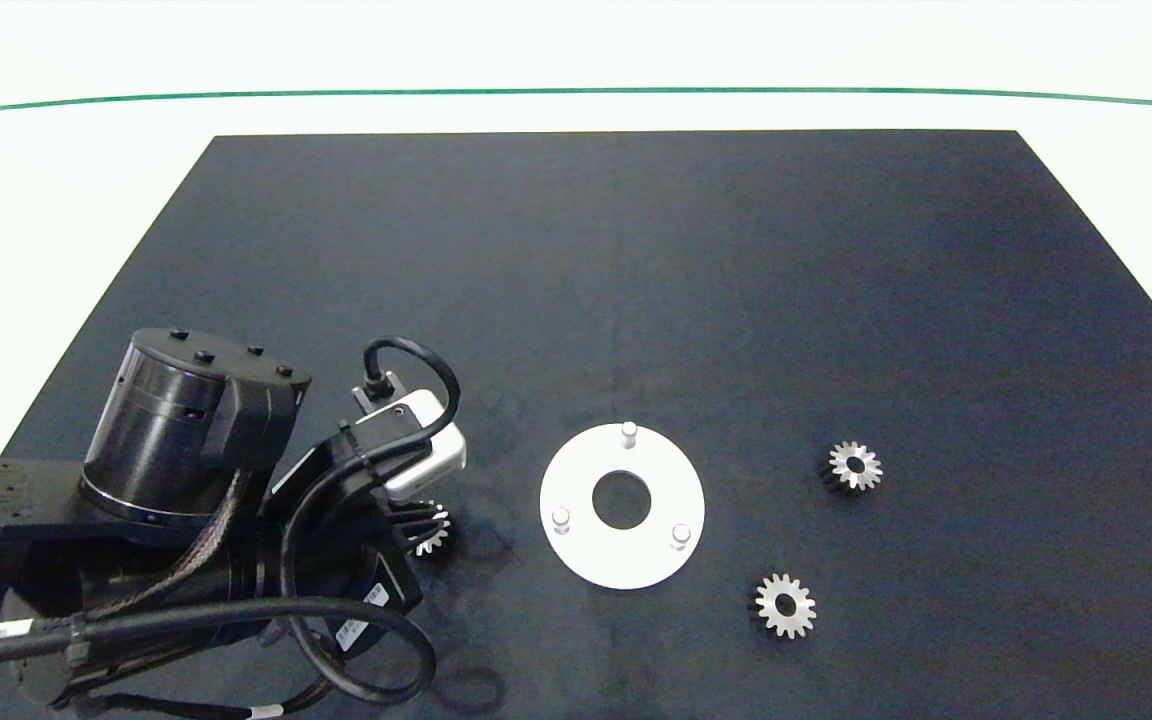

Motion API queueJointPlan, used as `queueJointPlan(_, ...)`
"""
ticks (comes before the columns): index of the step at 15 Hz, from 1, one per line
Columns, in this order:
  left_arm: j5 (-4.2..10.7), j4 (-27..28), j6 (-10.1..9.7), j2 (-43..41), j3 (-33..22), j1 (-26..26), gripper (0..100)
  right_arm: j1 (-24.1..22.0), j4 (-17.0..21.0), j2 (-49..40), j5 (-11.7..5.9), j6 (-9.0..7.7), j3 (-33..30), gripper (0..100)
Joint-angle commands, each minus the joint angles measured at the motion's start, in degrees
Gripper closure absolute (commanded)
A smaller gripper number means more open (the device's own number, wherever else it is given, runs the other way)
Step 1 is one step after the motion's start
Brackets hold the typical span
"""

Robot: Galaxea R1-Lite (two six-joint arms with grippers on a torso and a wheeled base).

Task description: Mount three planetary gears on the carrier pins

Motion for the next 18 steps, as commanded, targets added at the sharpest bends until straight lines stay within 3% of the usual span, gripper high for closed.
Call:
queueJointPlan(1,0.12,-0.17,0.02,-0.51,0.47,-0.06,100,0.02,0.18,-0.4,-0.02,-0.11,-0.01,0)
queueJointPlan(3,0.2,-0.26,-0.07,-0.25,0.12,0.03,100,-0.07,0.18,-0.4,-0.02,-0.11,-0.01,0)
queueJointPlan(4,0.2,-0.17,-0.07,-0.16,0.12,0.03,0,-0.07,0.18,-0.58,-0.02,-0.11,-0.01,0)
queueJointPlan(11,0.12,-0.09,-0.07,0.28,0.64,0.29,0,-0.07,0.18,-0.84,-0.02,-0.11,-0.01,0)
queueJointPlan(18,0.03,-3.51,0.19,5.55,2.4,4.07,0,0.02,0.27,-0.84,-0.37,-0.11,-0.01,0)
